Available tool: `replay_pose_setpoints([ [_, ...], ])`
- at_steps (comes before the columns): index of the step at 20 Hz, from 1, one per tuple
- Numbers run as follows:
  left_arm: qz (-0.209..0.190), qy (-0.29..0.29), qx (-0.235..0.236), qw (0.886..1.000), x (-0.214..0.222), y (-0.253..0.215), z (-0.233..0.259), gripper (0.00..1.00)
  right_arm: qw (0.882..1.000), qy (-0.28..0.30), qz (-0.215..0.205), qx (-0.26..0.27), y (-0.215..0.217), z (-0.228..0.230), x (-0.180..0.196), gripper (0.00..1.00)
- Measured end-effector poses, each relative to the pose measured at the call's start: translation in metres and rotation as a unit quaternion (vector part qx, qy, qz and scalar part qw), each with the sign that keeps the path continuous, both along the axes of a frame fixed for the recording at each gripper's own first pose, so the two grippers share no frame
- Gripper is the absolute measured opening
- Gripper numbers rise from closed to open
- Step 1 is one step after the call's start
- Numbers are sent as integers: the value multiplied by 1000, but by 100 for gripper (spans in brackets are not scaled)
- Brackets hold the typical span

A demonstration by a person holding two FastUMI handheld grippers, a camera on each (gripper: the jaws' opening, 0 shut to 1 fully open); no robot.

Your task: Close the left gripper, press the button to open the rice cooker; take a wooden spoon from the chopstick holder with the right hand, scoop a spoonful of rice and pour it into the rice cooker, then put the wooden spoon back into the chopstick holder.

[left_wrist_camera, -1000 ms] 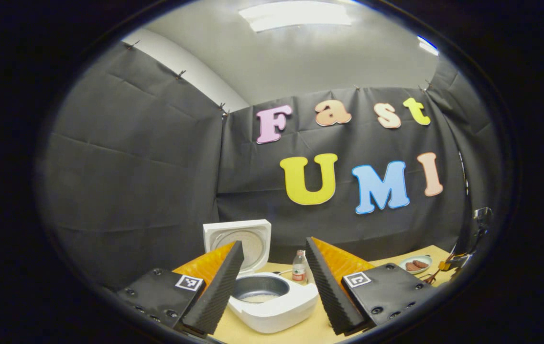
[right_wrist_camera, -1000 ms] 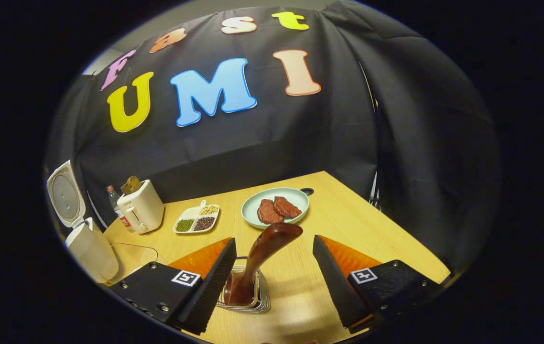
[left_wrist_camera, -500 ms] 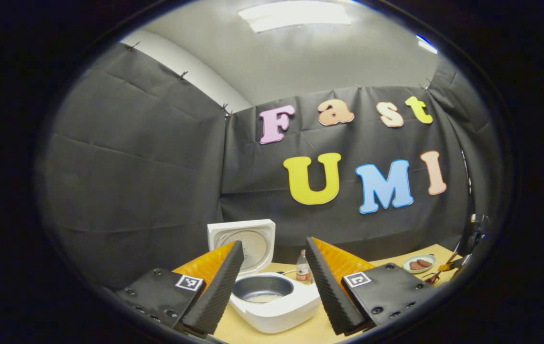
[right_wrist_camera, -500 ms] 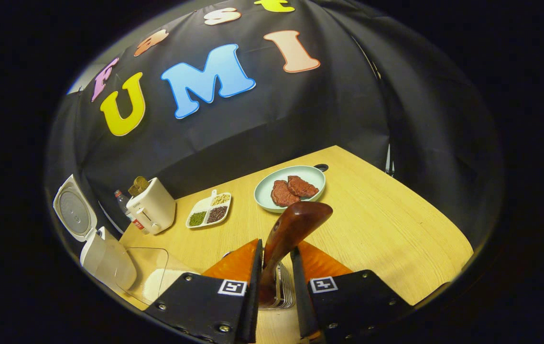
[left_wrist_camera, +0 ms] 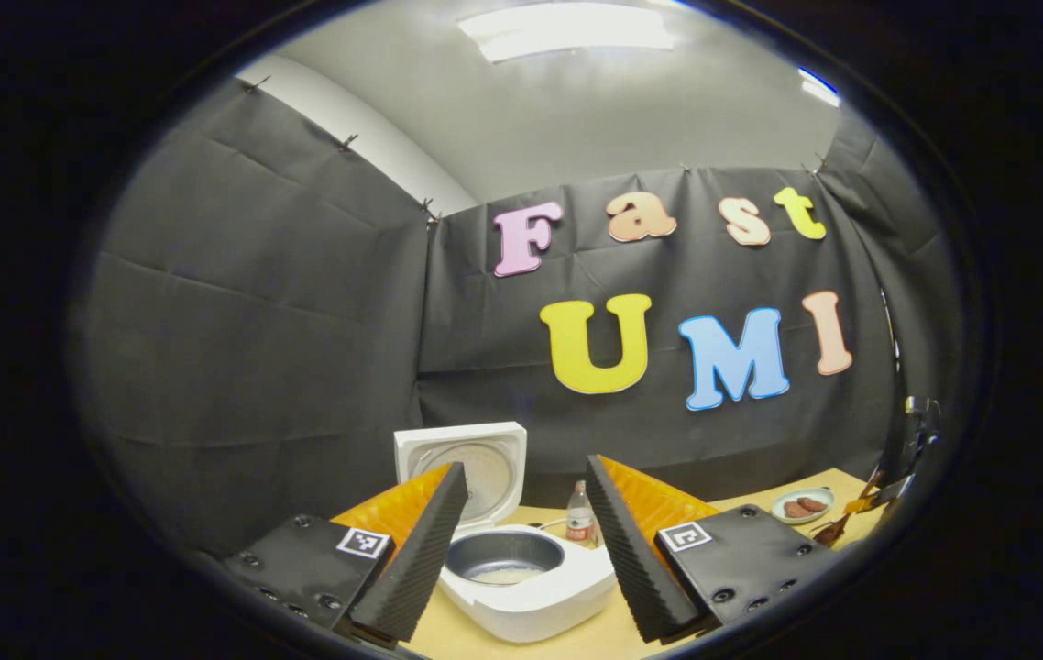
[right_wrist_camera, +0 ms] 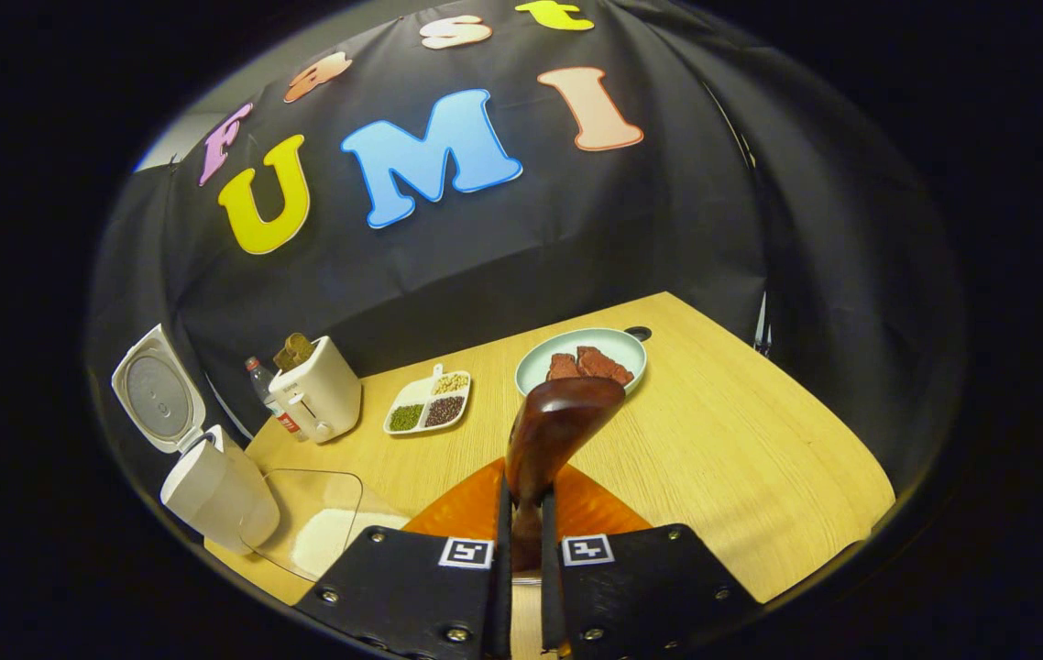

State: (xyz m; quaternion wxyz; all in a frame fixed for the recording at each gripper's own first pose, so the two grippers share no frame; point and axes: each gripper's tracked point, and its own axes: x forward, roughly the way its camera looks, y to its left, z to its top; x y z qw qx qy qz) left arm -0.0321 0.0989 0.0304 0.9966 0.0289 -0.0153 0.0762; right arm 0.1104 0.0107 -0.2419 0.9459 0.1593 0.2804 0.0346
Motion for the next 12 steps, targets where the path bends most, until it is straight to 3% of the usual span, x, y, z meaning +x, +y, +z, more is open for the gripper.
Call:
replay_pose_setpoints([
  [6,-20,10,-16,1000,6,9,-20,91,999,-37,2,-11,9,51,-2,13],
  [12,-31,23,-33,999,7,33,-39,91,998,-63,24,-8,51,87,-8,13],
])
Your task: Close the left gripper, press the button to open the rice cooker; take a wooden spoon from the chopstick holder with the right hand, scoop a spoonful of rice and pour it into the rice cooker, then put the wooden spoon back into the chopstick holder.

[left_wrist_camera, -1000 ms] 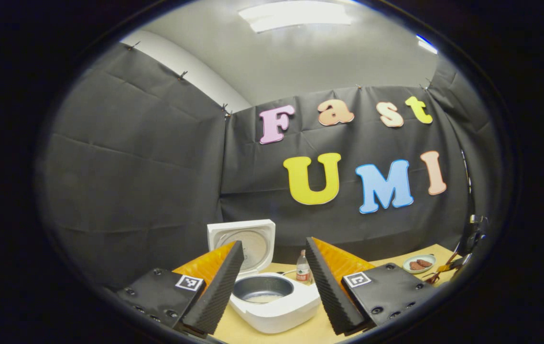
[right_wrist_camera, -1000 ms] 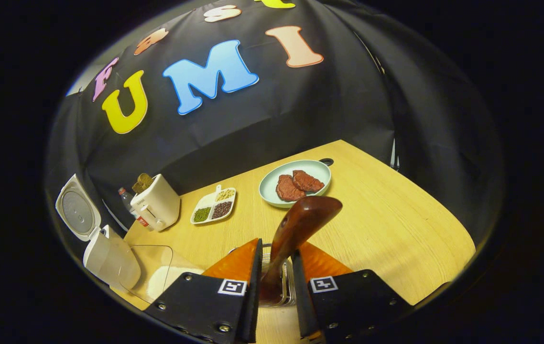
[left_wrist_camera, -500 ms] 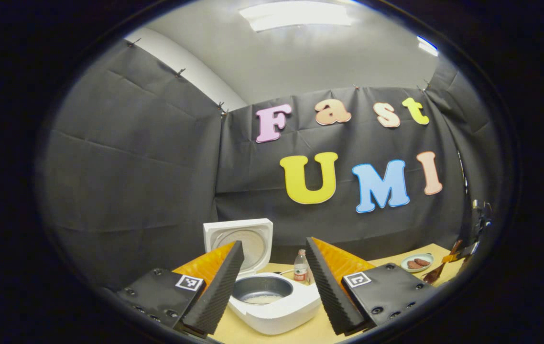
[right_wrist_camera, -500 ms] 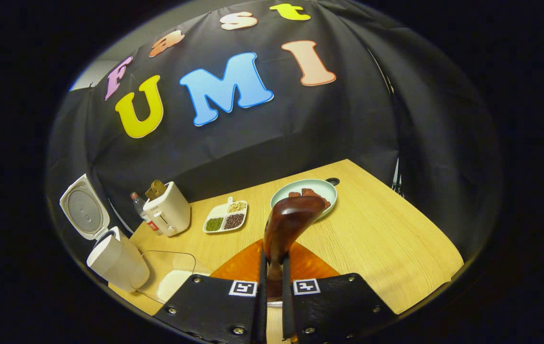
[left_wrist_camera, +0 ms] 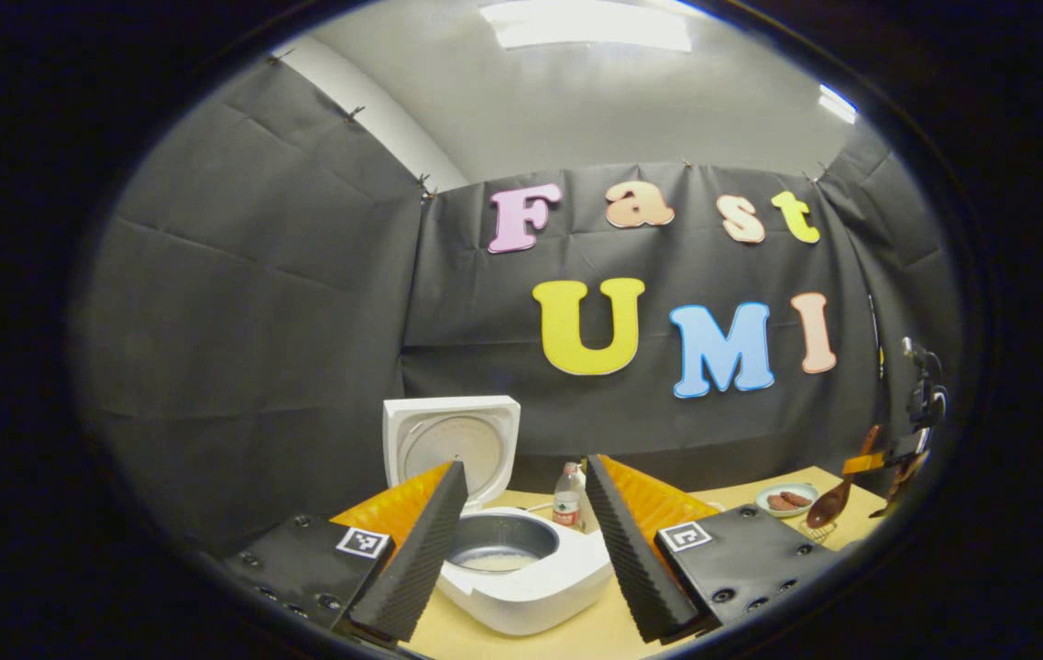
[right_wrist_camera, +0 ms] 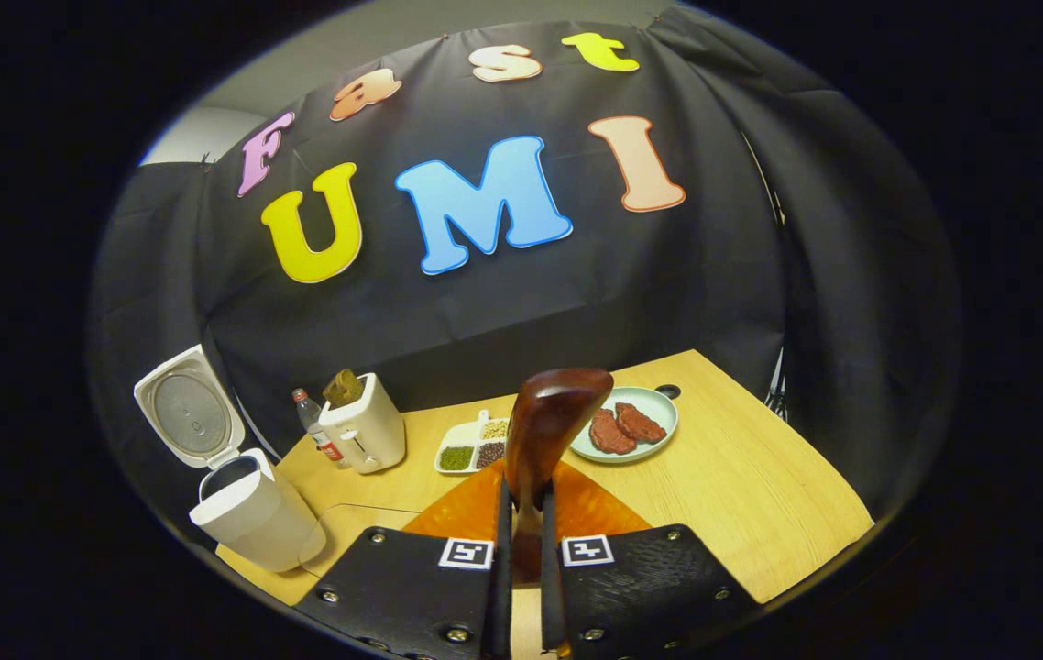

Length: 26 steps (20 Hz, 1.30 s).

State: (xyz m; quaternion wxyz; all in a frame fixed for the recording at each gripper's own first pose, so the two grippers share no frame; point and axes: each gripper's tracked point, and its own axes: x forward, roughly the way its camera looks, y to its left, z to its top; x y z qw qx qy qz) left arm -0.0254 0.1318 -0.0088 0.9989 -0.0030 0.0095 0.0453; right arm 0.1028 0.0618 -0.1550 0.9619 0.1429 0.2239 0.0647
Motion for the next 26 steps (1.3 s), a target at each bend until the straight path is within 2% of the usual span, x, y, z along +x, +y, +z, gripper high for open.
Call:
replay_pose_setpoints([
  [8,-17,2,1,1000,-5,31,-6,91,999,-10,37,21,81,8,-8,13],
  [16,-12,10,11,1000,-15,67,-12,89,997,23,71,11,151,-43,-9,13],
  [26,-10,40,14,999,-29,82,-32,92,995,30,97,-13,207,-98,-8,13],
])
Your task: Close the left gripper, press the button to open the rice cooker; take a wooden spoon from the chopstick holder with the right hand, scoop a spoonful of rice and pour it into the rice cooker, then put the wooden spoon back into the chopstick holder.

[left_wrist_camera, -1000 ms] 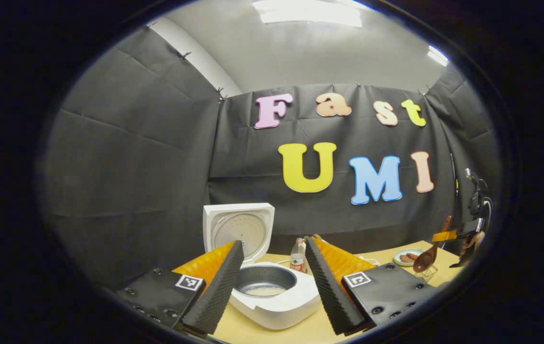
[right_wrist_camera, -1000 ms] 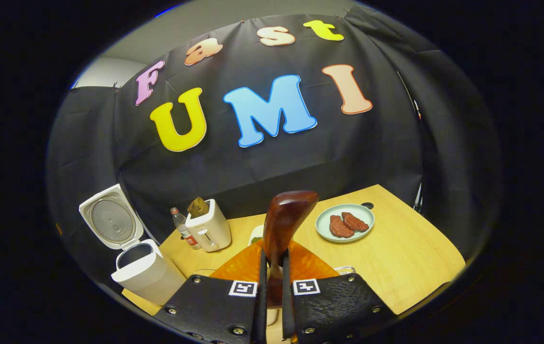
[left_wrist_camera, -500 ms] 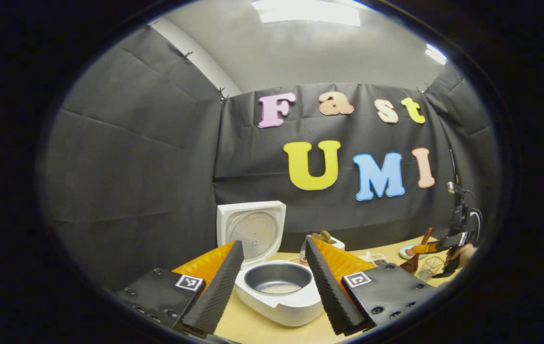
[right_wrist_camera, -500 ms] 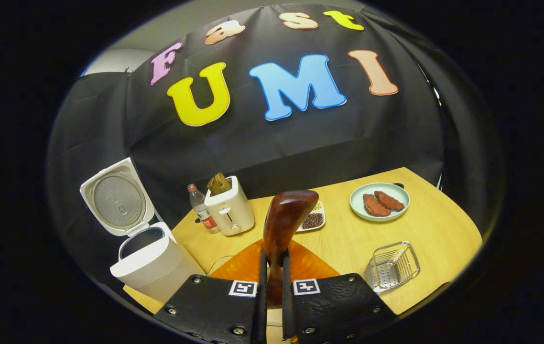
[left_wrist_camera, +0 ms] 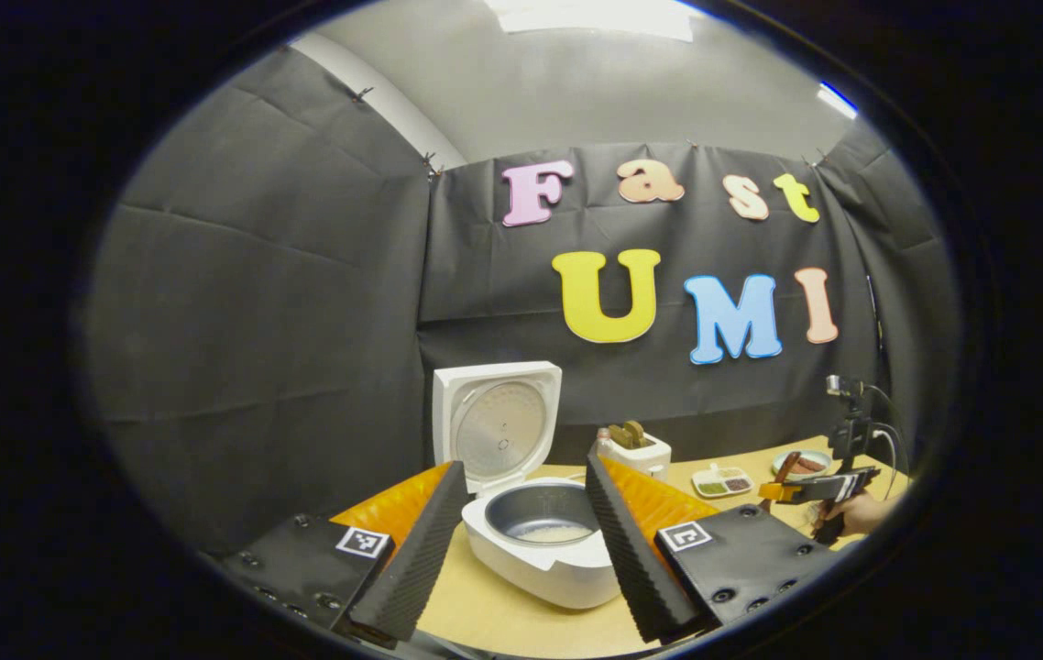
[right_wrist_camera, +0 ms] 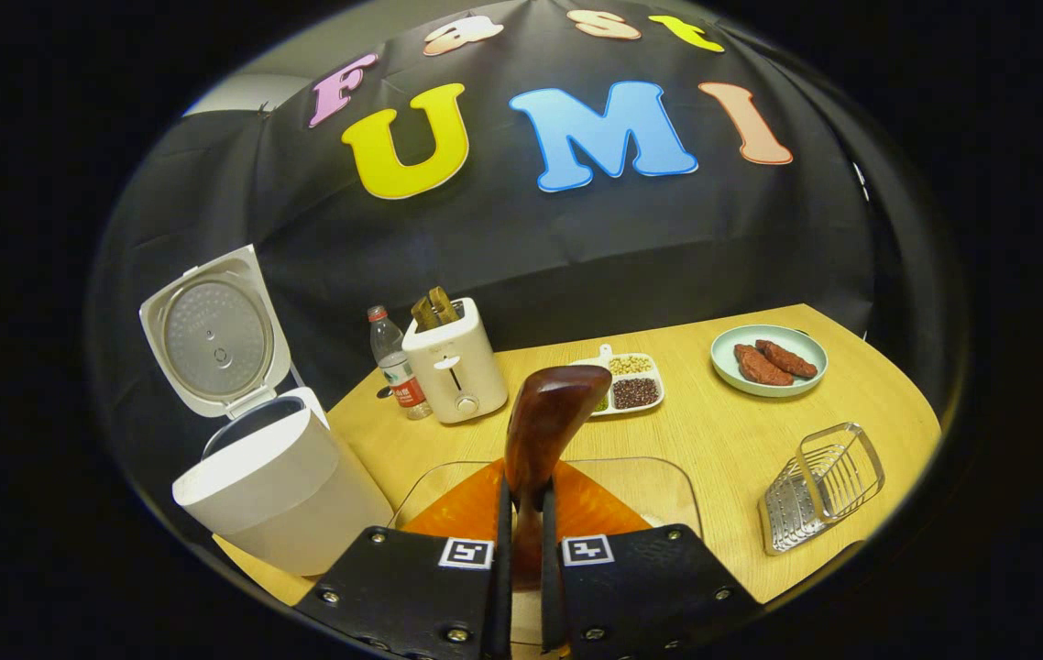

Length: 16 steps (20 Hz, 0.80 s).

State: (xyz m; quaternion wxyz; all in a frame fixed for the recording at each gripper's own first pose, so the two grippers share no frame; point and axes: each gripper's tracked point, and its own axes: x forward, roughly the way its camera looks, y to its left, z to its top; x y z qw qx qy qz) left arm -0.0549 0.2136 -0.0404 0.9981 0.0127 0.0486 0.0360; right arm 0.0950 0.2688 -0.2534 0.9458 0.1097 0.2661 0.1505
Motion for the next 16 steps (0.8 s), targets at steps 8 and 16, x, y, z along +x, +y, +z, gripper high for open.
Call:
replay_pose_setpoints([
  [8,-2,-1,-11,1000,-2,0,-3,90,999,26,45,11,29,-12,-29,13],
  [16,1,-4,-18,1000,-9,1,1,92,985,103,24,134,29,-15,-40,13],
])
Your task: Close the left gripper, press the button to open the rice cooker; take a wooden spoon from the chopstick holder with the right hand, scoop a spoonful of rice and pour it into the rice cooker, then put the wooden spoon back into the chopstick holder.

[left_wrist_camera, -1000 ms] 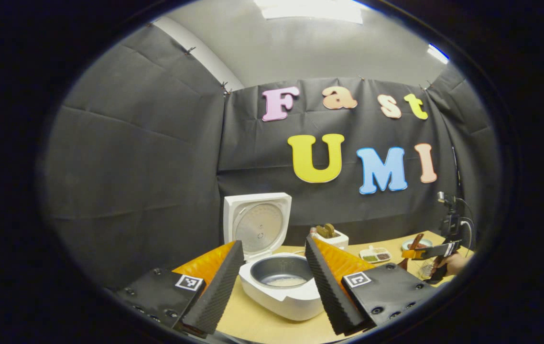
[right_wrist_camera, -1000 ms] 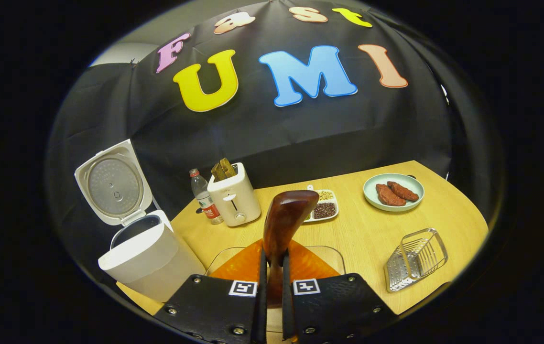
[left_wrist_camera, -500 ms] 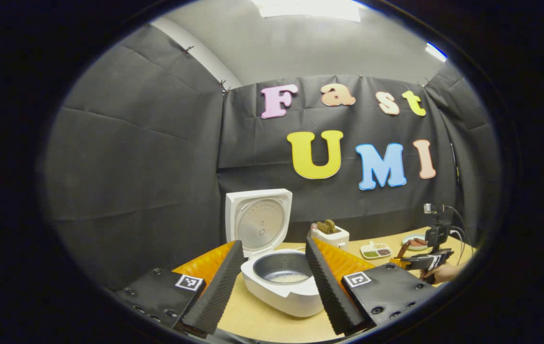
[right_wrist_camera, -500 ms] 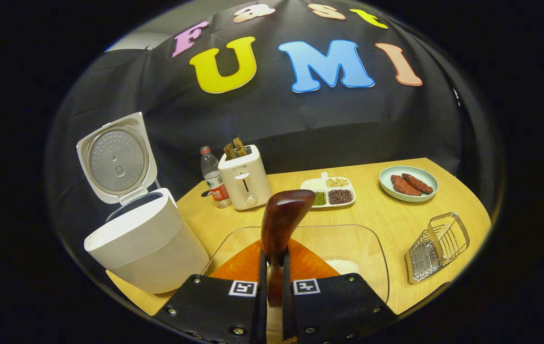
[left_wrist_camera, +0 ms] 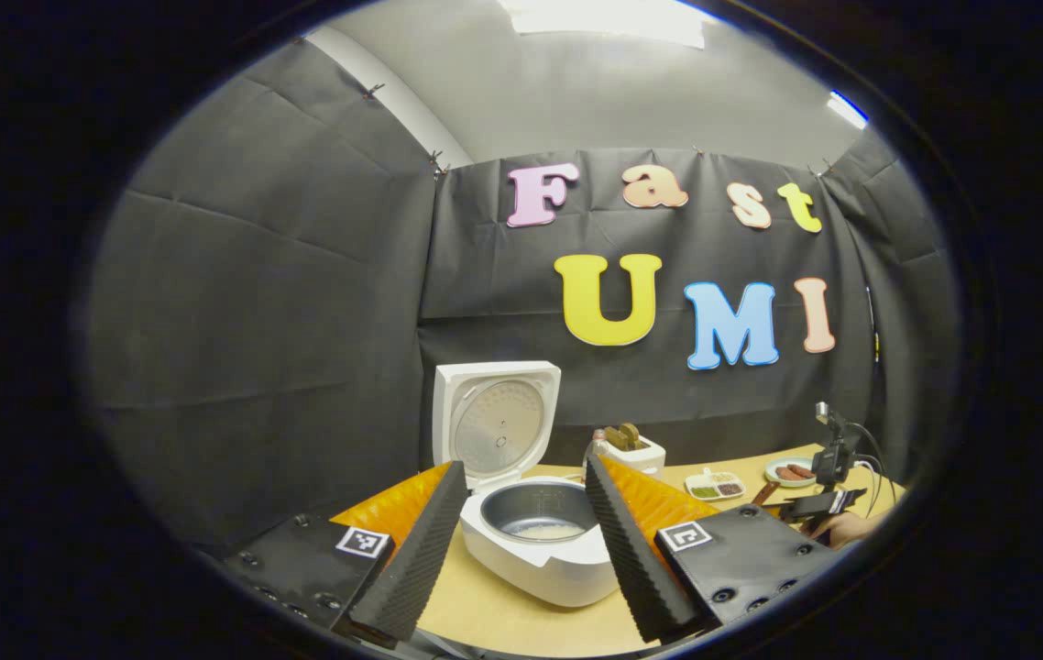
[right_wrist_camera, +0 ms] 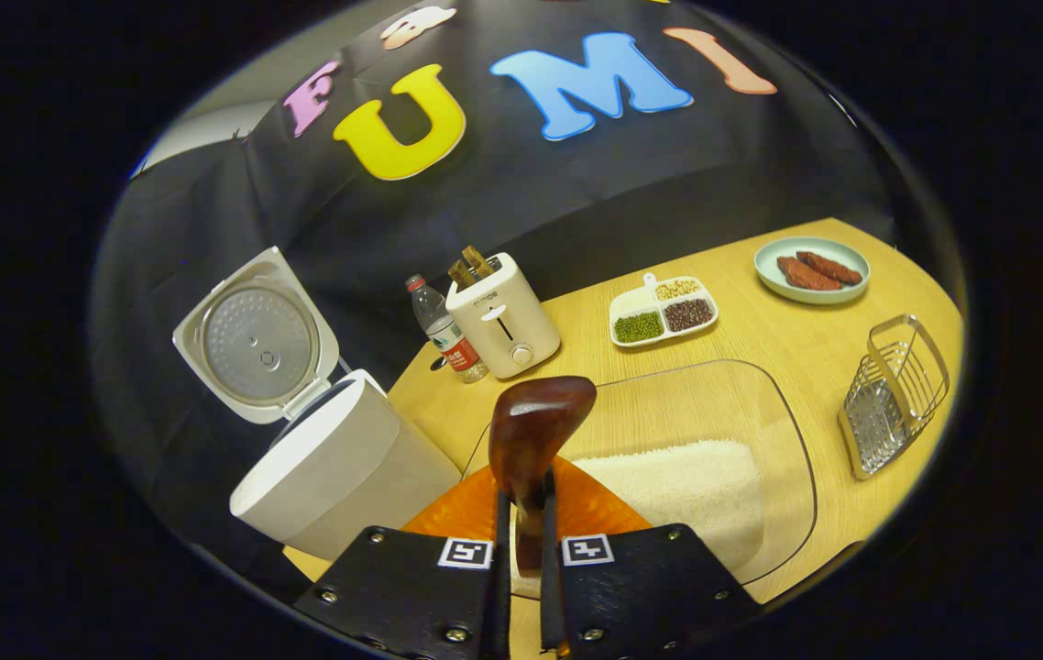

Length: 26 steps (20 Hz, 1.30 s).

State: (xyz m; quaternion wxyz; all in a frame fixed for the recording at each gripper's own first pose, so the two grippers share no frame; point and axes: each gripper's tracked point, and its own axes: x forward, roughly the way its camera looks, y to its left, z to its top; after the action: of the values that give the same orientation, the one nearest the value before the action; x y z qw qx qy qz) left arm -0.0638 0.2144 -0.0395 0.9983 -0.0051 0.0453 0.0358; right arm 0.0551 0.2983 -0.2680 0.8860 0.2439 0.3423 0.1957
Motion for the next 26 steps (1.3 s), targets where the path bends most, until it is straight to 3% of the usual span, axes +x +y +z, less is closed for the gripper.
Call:
replay_pose_setpoints([
  [7,4,2,4,1000,-4,1,1,92,995,25,-60,72,-41,15,11,13],
  [13,-4,-5,6,1000,-4,-7,7,90,980,50,-103,164,-54,41,20,13],
  [21,-1,0,-2,1000,-6,-5,1,90,956,73,-86,270,-27,98,19,13],
  [26,6,3,-7,1000,-8,-2,-3,92,952,66,-50,295,12,137,21,13],
])
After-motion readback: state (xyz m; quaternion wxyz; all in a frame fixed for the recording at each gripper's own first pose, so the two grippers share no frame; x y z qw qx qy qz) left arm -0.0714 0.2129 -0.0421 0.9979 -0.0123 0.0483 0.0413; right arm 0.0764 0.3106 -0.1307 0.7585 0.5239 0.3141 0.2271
